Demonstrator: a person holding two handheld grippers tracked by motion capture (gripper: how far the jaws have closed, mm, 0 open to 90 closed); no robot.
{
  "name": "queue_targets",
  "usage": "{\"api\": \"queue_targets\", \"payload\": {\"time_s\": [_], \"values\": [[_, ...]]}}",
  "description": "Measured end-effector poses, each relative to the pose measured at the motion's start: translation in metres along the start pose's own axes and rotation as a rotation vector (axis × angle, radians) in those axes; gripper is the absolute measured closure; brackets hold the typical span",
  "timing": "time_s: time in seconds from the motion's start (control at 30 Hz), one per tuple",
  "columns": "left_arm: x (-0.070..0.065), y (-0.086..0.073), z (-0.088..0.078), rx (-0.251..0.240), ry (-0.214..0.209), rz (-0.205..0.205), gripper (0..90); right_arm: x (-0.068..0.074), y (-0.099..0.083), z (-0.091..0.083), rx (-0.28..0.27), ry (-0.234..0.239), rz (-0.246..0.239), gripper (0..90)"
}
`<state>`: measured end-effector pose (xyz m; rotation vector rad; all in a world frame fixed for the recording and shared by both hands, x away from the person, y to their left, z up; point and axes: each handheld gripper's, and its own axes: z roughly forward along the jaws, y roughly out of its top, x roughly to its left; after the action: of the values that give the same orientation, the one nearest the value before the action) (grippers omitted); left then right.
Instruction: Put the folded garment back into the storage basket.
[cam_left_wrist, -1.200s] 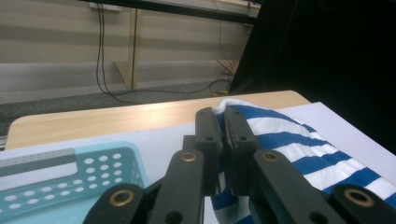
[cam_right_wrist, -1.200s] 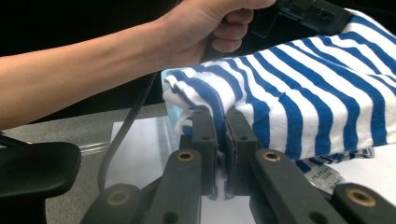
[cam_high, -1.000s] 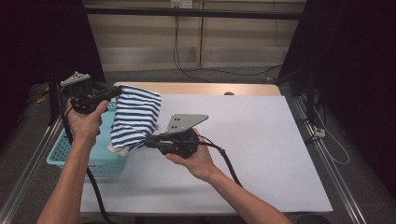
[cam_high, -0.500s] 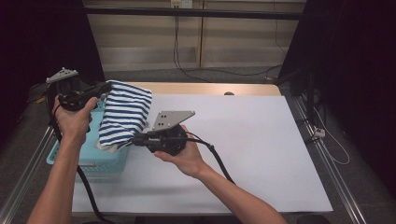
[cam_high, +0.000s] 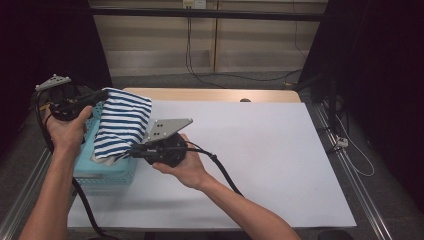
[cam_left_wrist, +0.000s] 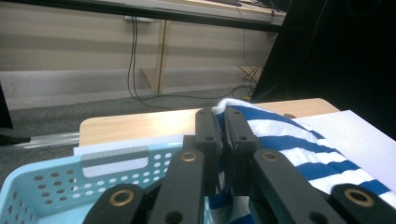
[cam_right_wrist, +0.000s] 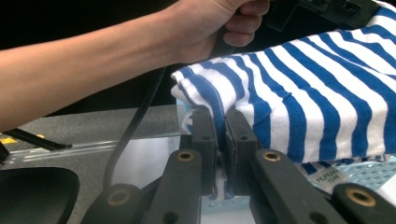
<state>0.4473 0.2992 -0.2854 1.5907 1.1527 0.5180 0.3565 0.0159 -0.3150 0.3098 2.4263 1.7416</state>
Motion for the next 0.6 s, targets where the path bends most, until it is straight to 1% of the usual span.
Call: {"api": "queue_targets", "payload": {"time_s": [0.07,0.13,0.17,0.2,0.23,0.27,0.3,0.33,0.37,0.4,0.43,0.47,0.5,0.53,0.57,0.6], "values": [[0.003,-0.001,-0.001,-0.010,0.006,0.011,86.1,0.000,0.001,0.004,0.003,0.002,0.000,84.9],[0.004,-0.001,-0.003,-0.003,0.004,0.008,86.0,0.000,0.001,0.006,0.003,0.003,0.000,84.9],[0.007,-0.001,-0.004,-0.008,0.012,0.011,86.0,0.001,0.001,0.010,0.005,0.008,-0.001,84.9],[0.007,-0.001,-0.004,-0.008,0.012,0.011,86.1,0.001,0.001,0.010,0.005,0.008,-0.001,84.9],[0.008,-0.002,-0.005,-0.003,0.011,0.005,86.1,0.002,0.002,0.014,0.011,0.011,-0.005,84.9],[0.010,-0.002,-0.006,0.001,0.012,0.003,86.1,0.002,0.002,0.014,0.011,0.011,-0.005,84.9],[0.012,-0.001,-0.006,-0.008,0.022,0.013,86.1,0.001,0.002,0.018,0.015,0.013,-0.007,84.9],[0.013,-0.002,-0.007,0.006,0.021,0.001,86.1,0.001,0.002,0.018,0.015,0.013,-0.007,84.9],[0.017,-0.002,-0.009,0.003,0.017,0.000,86.1,0.001,0.003,0.022,0.016,0.015,-0.005,84.9],[0.017,-0.002,-0.009,0.003,0.017,0.000,86.0,0.001,0.002,0.024,0.018,0.014,-0.001,84.9],[0.019,-0.003,-0.008,-0.010,0.033,0.003,86.0,0.001,0.002,0.025,0.013,0.014,0.000,84.9],[0.020,-0.004,-0.010,0.005,0.031,-0.009,86.1,0.000,0.001,0.027,0.010,0.016,0.005,84.9],[0.023,-0.005,-0.012,0.007,0.034,-0.004,86.1,0.001,0.000,0.029,0.011,0.019,0.008,84.9],[0.024,-0.006,-0.013,0.008,0.038,-0.010,86.0,0.001,-0.001,0.030,0.015,0.019,0.012,84.9],[0.026,-0.006,-0.014,0.011,0.051,-0.009,86.0,0.001,-0.001,0.033,0.014,0.021,0.010,84.9],[0.026,-0.006,-0.014,0.011,0.051,-0.009,86.1,0.001,-0.001,0.033,0.014,0.021,0.010,84.9]]}}
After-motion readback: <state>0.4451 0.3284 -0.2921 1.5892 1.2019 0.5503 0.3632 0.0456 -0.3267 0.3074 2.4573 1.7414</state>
